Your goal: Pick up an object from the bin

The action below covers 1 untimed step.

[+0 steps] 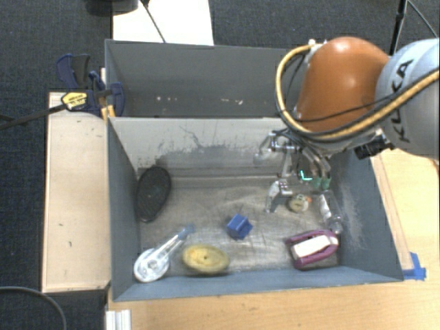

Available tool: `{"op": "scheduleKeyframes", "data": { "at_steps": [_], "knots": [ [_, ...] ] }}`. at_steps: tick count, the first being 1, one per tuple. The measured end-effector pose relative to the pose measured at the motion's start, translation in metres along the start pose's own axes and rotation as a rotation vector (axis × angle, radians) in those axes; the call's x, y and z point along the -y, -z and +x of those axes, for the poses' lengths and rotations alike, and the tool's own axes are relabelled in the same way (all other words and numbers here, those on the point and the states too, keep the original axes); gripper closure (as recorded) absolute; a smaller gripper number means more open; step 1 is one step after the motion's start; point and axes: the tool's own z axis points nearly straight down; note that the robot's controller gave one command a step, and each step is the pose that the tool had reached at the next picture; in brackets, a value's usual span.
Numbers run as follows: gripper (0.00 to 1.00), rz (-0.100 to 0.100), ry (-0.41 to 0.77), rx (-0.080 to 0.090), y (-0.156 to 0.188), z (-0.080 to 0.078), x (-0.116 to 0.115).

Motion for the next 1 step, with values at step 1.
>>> {"op": "scheduleKeyframes", "data": {
  "at_steps": [1],
  "knots": [
    [0.0, 0.0, -0.112, -0.004, -0.1333, 0.0124, -0.0085]
  ]
}}
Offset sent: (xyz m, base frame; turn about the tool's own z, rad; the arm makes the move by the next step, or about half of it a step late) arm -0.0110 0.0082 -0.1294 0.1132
